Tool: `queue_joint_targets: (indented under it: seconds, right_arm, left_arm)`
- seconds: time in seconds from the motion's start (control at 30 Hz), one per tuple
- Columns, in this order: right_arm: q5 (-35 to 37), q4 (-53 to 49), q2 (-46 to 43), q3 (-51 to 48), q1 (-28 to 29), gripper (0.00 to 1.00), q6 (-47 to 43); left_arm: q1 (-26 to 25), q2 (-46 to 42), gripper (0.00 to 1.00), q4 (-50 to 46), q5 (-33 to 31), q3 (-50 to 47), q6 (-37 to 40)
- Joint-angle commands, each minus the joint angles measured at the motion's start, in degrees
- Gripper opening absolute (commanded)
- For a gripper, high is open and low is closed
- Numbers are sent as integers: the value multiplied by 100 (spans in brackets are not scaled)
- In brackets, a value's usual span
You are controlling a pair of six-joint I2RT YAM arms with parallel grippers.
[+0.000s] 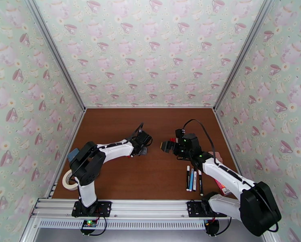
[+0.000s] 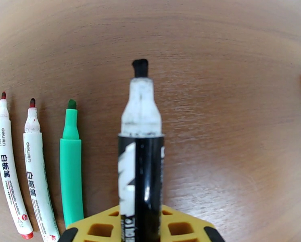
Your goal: Open the pen caps
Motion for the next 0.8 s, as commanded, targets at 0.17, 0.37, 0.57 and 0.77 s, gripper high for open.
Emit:
queue_joint_targets:
  seconds: [0.17, 0.37, 0.57, 0.77]
  right_arm:
    - [-338, -358, -51, 166, 22, 100, -33]
    - [-317, -414, -14, 214, 23, 100, -49]
    - [-369, -517, -64, 198, 20, 100, -64]
    - [-257, -812, -131, 262, 31, 100, -282]
  left_arm:
    - [40, 363, 23, -349, -337, 296, 96]
    - [58, 423, 24, -441, -462, 340, 35]
    - [76, 389, 31, -547, -469, 406, 45]
    - [64, 88, 36, -544, -387, 340, 9]
